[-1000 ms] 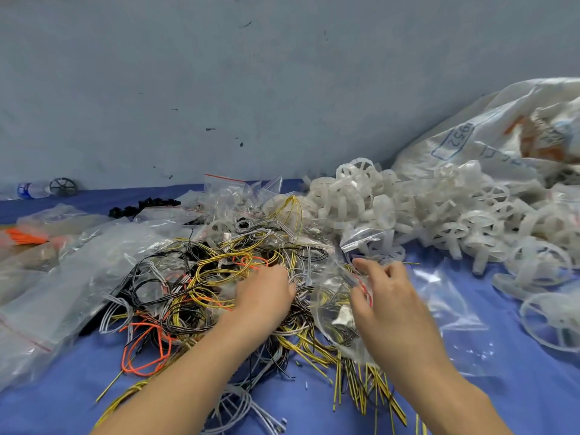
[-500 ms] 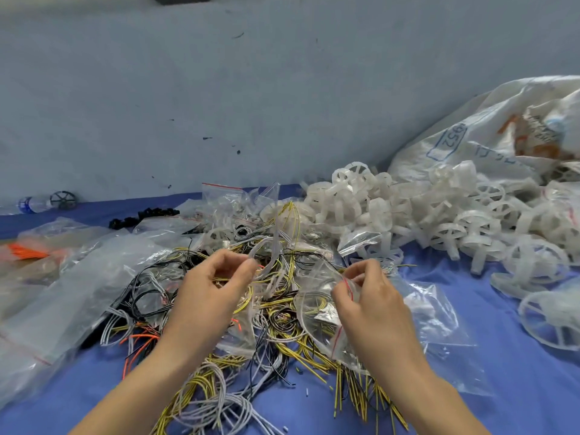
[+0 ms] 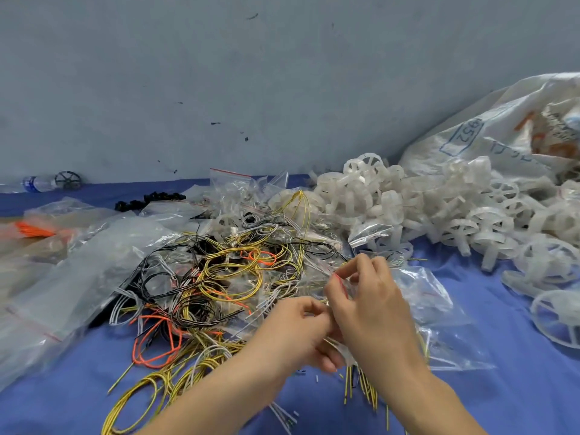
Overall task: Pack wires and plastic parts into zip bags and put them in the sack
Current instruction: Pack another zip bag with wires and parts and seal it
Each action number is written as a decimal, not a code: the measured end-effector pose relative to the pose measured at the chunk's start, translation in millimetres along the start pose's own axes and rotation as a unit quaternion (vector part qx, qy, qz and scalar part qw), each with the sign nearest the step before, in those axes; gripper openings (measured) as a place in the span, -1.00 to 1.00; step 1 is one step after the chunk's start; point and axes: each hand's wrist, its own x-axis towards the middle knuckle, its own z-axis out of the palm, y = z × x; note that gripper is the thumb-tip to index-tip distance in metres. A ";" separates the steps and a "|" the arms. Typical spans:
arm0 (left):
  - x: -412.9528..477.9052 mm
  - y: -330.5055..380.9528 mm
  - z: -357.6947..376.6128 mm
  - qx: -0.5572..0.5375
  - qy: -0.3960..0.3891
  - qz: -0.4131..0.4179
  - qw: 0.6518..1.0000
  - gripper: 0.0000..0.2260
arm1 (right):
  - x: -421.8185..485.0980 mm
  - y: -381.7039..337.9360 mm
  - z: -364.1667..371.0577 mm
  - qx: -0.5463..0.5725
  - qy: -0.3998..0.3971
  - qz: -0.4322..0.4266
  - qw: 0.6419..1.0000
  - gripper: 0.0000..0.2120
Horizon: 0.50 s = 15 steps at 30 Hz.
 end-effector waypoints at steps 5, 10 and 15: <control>11.5 2.5 -1.5 0.201 -0.012 0.046 0.978 -0.85 | 0.2 3.0 -7.9 -0.081 0.035 -0.034 0.996 -0.84; 22.7 17.6 9.3 0.252 -0.066 0.001 0.965 -0.76 | -2.1 8.0 -15.2 -0.094 -0.018 -0.095 0.991 -0.84; 43.7 26.0 22.8 0.309 -0.011 0.010 0.951 -0.75 | 4.0 16.3 -28.7 -0.169 -0.029 -0.098 0.980 -0.79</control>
